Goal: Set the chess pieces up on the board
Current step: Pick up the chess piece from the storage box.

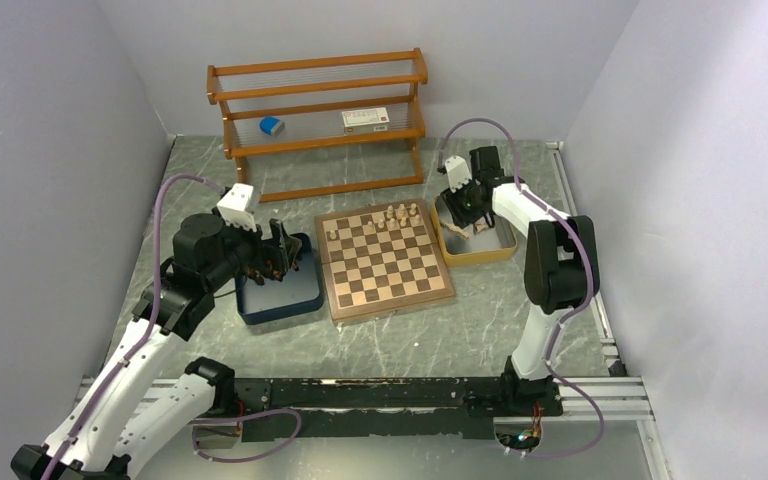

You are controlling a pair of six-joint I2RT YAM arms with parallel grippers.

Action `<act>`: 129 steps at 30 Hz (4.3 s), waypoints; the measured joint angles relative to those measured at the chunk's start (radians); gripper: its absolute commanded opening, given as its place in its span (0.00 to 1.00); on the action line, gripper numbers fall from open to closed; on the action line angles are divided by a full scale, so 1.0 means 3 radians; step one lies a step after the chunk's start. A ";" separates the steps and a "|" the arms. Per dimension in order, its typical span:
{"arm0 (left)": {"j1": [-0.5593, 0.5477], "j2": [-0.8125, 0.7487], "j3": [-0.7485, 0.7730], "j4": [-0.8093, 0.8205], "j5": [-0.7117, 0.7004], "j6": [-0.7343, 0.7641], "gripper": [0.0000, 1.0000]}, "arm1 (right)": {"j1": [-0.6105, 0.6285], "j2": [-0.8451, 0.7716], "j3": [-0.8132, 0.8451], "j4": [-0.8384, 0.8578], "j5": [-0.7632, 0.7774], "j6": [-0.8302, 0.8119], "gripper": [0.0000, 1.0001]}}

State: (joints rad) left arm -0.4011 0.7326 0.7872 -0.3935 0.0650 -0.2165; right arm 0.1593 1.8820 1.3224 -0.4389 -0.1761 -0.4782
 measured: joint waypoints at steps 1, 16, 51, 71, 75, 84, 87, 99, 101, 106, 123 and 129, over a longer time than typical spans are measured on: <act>0.0000 0.0008 0.0000 -0.0001 0.0000 0.0000 0.99 | -0.0009 0.0022 0.0000 -0.0024 -0.0017 -0.0015 0.43; 0.0000 0.0014 0.0000 -0.0001 -0.0001 0.0000 0.99 | -0.0015 0.0113 0.0004 -0.0051 -0.0132 -0.0117 0.42; 0.0000 0.0165 0.0019 -0.0013 -0.0027 -0.0025 0.99 | 0.0135 -0.0061 0.0061 0.0001 0.0272 0.0210 0.02; -0.0001 0.0542 0.0100 0.0093 0.0427 -0.0565 0.86 | 0.1083 -0.0879 -0.0298 0.0247 0.0786 0.0586 0.02; -0.0003 0.0662 0.0141 0.0212 0.0607 -0.0682 0.86 | 0.1298 -0.1067 -0.0432 0.0436 0.0595 0.0725 0.02; -0.0005 0.1216 0.0497 0.0432 0.1027 -0.0818 0.82 | 0.1793 -0.1160 -0.0727 0.0876 0.0130 0.1092 0.00; -0.0006 0.1406 0.0618 0.0432 0.1172 -0.0838 0.76 | 0.1919 -0.1244 -0.0820 0.1017 0.0071 0.1191 0.00; -0.0015 0.1648 0.0673 0.0552 0.1704 -0.1077 0.62 | 0.2054 -0.1597 -0.1108 0.1526 -0.0140 0.1438 0.03; -0.0017 0.1649 0.0670 0.0604 0.1751 -0.1114 0.59 | 0.2057 -0.1616 -0.1123 0.1546 -0.0155 0.1450 0.03; -0.0022 0.1659 0.0650 0.0743 0.1834 -0.1197 0.53 | 0.2071 -0.1629 -0.1123 0.1575 -0.0165 0.1452 0.03; -0.0023 0.1812 0.0652 0.0675 0.1770 -0.1150 0.35 | 0.2132 -0.1626 -0.1125 0.1623 -0.0178 0.1455 0.04; -0.0023 0.1816 0.0652 0.0675 0.1766 -0.1148 0.18 | 0.2132 -0.1572 -0.1134 0.1640 -0.0193 0.1452 0.04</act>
State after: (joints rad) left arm -0.4080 1.2774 0.9829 -0.1909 0.5949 -0.5610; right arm 0.7990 1.4105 0.9821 0.0532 -0.2340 -0.0425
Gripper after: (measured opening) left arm 0.274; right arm 0.228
